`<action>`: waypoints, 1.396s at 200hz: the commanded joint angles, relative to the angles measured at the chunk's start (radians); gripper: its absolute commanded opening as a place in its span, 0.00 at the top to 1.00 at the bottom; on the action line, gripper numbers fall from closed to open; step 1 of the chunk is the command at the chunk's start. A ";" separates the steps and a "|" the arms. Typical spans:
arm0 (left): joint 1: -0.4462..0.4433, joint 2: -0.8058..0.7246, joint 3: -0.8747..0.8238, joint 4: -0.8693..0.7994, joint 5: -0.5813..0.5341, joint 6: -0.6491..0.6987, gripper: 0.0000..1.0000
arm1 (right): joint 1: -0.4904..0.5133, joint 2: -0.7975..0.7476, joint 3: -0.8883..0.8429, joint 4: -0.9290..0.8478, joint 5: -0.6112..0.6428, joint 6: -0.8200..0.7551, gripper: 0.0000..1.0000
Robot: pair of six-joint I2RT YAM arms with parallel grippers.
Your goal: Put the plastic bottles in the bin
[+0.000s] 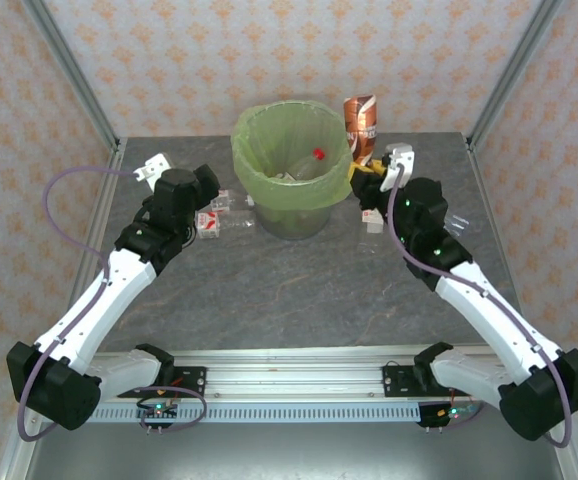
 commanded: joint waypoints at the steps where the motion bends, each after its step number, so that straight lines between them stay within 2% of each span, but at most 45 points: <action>1: 0.008 -0.009 -0.001 -0.030 -0.041 0.025 0.00 | -0.059 0.054 0.110 -0.138 -0.183 -0.062 1.00; 19: 0.007 -0.002 0.009 -0.032 -0.025 0.040 0.00 | -0.076 0.118 0.228 -0.272 -0.269 -0.145 1.00; 44: 0.007 -0.009 0.002 -0.029 -0.027 0.049 0.00 | -0.082 0.216 0.362 -0.425 -0.295 -0.214 1.00; 122: 0.009 -0.025 -0.034 -0.007 -0.052 0.053 0.00 | -0.082 0.458 0.667 -0.615 -0.310 -0.278 1.00; 181: 0.008 -0.035 -0.036 -0.014 -0.075 0.068 0.00 | -0.073 0.615 0.879 -0.786 -0.236 -0.325 0.85; 244: 0.024 -0.055 -0.039 -0.064 -0.174 0.030 0.00 | -0.050 0.786 1.112 -1.019 -0.180 -0.403 0.70; 279: 0.044 -0.071 -0.065 -0.075 -0.203 -0.004 0.00 | -0.027 0.884 1.250 -1.122 -0.074 -0.423 0.65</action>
